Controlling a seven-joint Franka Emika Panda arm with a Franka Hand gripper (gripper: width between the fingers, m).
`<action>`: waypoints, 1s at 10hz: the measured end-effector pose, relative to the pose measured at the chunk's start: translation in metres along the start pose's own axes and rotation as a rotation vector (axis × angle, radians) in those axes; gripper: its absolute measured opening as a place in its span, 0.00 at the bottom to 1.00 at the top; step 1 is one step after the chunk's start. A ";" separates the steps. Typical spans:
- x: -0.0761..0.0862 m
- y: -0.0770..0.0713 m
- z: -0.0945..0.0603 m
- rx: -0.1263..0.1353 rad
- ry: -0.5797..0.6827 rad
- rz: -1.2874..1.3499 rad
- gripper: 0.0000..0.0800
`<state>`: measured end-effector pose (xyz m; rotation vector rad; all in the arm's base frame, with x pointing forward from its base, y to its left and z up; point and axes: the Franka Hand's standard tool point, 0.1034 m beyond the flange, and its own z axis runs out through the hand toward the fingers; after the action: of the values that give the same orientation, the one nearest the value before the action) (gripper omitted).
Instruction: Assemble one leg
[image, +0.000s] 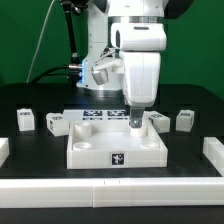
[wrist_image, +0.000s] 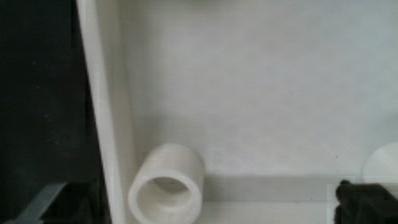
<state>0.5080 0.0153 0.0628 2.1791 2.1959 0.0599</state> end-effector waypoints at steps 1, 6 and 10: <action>0.000 0.000 0.000 0.000 0.000 0.000 0.81; 0.003 -0.055 0.003 0.001 0.006 -0.013 0.81; 0.001 -0.076 0.006 0.016 0.006 -0.006 0.81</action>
Offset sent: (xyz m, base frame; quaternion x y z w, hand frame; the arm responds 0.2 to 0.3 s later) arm -0.0544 0.0072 -0.0075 -0.0186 -0.0083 -0.0378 0.9991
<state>0.4323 0.0156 0.0523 2.1833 2.2138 0.0486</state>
